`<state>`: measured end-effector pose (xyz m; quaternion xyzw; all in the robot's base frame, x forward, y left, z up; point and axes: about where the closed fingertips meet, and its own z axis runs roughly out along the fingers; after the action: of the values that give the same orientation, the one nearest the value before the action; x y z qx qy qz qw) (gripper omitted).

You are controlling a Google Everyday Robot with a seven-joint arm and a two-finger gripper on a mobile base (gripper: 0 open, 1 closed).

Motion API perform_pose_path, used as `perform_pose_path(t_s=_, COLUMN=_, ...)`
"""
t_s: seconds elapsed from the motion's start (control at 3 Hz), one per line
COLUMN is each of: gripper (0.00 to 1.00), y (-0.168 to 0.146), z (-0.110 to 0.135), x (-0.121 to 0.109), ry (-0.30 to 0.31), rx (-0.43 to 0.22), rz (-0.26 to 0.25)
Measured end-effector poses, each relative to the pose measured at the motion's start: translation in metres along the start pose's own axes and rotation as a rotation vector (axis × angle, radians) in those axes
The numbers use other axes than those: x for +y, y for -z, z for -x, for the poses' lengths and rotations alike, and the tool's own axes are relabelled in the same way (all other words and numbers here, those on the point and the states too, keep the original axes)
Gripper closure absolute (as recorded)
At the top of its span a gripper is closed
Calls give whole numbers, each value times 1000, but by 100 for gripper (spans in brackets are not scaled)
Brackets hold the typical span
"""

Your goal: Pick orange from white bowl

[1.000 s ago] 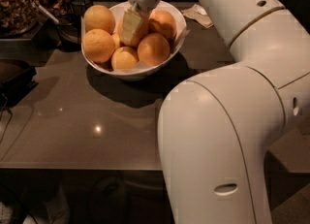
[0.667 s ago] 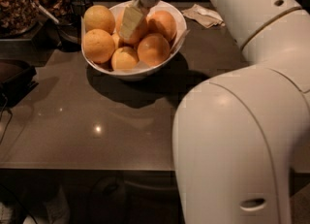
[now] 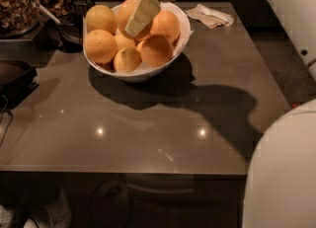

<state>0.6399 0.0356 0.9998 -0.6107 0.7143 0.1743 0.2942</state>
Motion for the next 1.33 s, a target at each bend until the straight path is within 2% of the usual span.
perform_pose_path(t_s=0.33, gripper=100, y=-3, z=1, x=-1, ry=15, rx=9, rz=5)
perform_pose_path(t_s=1.0, gripper=100, y=7, z=18, x=43, ry=54, rx=-30, rz=88)
perform_pose_path(t_s=1.33, gripper=100, y=7, z=19, x=44, ry=55, rx=-30, rz=89)
